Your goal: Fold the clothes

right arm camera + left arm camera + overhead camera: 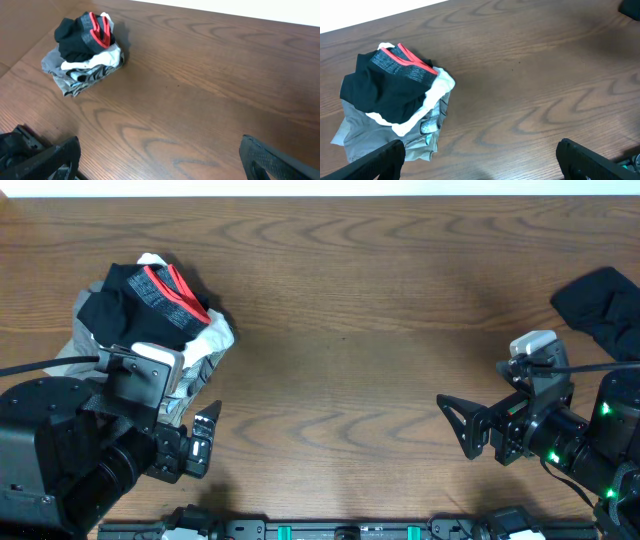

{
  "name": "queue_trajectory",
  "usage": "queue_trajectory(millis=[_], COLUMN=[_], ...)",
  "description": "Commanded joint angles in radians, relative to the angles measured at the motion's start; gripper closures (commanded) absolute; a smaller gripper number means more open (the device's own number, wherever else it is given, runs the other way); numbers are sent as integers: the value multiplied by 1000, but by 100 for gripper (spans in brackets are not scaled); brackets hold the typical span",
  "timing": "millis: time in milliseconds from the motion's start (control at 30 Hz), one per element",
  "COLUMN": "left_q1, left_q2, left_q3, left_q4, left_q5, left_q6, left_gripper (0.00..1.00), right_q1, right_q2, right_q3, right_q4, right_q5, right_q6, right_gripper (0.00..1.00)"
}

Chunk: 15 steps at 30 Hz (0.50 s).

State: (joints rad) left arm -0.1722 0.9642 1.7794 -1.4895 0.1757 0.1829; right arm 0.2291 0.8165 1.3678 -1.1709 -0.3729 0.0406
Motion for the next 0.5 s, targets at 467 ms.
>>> queue_trajectory(millis=[467], left_q1=[-3], left_q2=[2], left_q3=[5], left_q4=[-3], left_q5=[-12], left_q6=[-9], left_gripper=[2], right_q1=[-140], right_q2=[-394], right_q3=[-426], right_q4=[354], right_q5=[160], right_q6=[-113], right_gripper=[1])
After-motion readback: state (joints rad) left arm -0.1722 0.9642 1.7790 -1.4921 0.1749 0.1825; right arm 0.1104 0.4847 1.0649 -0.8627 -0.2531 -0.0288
